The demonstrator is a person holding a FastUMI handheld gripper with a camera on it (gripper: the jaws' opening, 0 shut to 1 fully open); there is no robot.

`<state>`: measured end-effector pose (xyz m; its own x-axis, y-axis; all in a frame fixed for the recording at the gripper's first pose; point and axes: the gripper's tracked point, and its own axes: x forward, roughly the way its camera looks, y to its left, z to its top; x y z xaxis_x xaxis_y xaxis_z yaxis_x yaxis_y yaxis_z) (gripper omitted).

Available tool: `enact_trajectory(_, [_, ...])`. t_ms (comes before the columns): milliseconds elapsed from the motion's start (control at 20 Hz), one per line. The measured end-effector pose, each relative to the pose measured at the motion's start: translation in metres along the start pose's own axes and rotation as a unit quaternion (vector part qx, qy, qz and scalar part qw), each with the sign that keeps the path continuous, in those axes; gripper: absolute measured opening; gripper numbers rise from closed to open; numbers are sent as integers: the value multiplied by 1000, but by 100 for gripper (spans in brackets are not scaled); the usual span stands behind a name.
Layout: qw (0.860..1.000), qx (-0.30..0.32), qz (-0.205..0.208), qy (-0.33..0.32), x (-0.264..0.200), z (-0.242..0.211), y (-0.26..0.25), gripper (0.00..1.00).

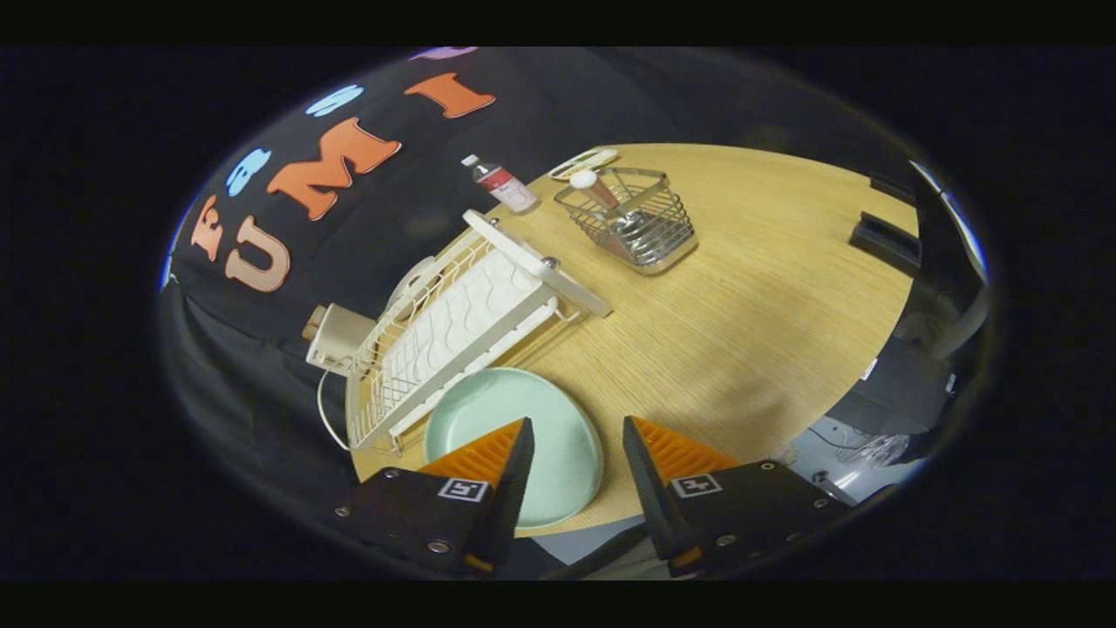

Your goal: Take the plate from the dish rack, then take the spoon from the basket and place it into the plate.

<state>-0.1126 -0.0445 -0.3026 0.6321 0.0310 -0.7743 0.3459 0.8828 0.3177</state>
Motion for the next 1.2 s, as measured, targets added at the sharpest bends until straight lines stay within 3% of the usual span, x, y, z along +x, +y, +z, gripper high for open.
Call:
enact_trajectory(50, [1000,-11,-10,-6,-3,6,-6,66])
enact_trajectory(100, [1000,-20,-19,-12,-6,11,-11,77])
enact_trajectory(300, [998,-36,-45,-32,-16,31,-29,97])
enact_trajectory(650, [987,-98,-96,-82,-36,79,-61,99])
enact_trajectory(850, [970,-163,-116,-138,-50,123,-59,99])
enact_trajectory(1200, [938,-263,-89,-208,-48,173,-11,99])
